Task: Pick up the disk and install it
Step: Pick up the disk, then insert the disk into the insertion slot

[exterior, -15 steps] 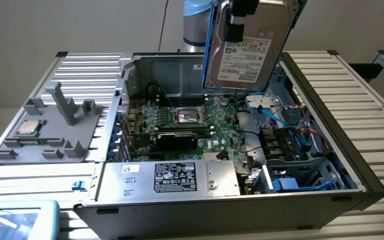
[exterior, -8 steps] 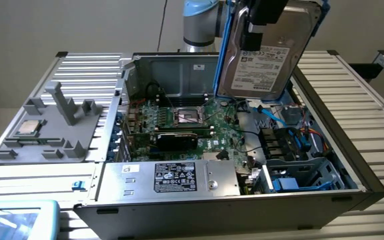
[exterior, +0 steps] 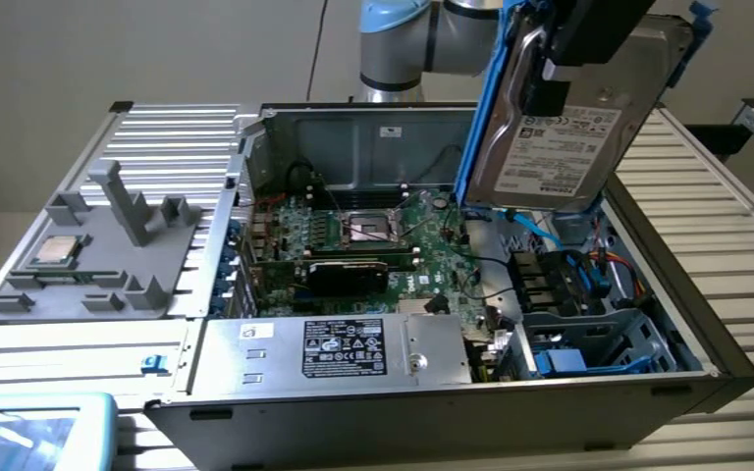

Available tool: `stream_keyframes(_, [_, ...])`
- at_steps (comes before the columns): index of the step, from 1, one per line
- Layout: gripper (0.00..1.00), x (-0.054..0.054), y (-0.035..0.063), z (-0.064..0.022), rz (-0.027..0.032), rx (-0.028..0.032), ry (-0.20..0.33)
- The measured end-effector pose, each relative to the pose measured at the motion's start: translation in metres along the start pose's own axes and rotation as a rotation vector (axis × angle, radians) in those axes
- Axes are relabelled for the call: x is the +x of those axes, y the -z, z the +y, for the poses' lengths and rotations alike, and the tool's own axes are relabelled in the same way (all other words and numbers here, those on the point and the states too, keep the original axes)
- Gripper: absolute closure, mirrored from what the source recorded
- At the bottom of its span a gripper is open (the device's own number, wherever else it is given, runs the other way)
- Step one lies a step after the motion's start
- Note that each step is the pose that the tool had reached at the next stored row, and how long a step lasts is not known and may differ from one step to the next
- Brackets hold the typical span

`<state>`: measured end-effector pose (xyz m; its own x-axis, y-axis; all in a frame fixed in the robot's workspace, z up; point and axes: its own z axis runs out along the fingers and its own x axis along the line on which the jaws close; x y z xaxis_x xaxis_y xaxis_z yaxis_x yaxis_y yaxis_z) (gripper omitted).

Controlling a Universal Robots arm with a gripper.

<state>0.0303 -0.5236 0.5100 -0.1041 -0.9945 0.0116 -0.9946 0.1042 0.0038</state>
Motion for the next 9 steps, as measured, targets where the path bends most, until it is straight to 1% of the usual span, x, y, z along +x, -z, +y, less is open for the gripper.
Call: stream_keyframes(9, [0.63,0.018,0.0006,-0.0317,0.0000,0.0000,0.000])
